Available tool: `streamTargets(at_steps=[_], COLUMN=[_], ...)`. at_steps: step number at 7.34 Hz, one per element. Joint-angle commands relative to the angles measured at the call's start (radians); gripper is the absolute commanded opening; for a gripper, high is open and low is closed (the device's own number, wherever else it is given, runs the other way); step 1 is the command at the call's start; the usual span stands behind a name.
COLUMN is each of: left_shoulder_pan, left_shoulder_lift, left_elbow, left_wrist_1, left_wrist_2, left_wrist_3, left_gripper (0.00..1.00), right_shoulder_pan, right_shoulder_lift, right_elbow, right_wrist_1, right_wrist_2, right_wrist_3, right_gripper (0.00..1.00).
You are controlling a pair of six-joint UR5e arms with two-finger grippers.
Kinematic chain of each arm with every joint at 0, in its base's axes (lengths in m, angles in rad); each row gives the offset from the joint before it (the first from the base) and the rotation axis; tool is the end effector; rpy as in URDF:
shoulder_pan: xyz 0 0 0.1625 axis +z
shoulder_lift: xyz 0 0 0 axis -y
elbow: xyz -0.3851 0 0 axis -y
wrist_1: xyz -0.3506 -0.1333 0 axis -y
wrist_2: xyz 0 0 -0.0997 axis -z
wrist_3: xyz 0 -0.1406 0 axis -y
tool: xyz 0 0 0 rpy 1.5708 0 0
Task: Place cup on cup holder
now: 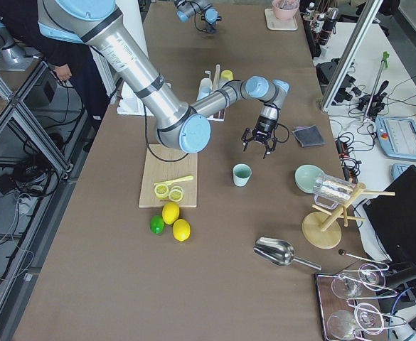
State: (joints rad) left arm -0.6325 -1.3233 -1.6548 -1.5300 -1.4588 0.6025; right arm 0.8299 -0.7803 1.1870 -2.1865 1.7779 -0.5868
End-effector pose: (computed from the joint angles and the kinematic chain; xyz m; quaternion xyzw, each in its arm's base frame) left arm 0.1707 -0.3099 0.7500 -0.0911 -0.0719 0.6958 0.7088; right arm -0.3716 -0.5609 0.4500 -0.1114 -0.0945 -0.6010 0.7858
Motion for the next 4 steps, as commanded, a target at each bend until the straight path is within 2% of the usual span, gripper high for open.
streamTargets(at_steps=[1, 2, 3, 4], left_shoulder_pan=[-0.006, -0.013, -0.019, -0.032], left_shoulder_lift=[-0.001, 0.001, 0.007, 0.009], left_elbow=[-0.011, -0.032, -0.049, -0.069], left_wrist_1=[-0.009, -0.009, -0.009, -0.009], left_wrist_2=[0.0, 0.0, 0.0, 0.0], left_wrist_3=[0.044, 0.066, 0.069, 0.098], left_gripper=[0.55, 0.35, 0.24, 0.24], right_shoulder_pan=[-0.021, -0.028, -0.034, -0.038], right_shoulder_lift=[0.003, 0.006, 0.013, 0.013], right_elbow=[-0.039, -0.04, -0.043, -0.052], right_wrist_1=[-0.054, -0.079, -0.102, -0.107], right_wrist_2=[-0.024, -0.025, -0.034, -0.061], right_wrist_3=[-0.053, -0.063, -0.064, -0.065], right_gripper=[1.0, 1.0, 1.0, 1.0])
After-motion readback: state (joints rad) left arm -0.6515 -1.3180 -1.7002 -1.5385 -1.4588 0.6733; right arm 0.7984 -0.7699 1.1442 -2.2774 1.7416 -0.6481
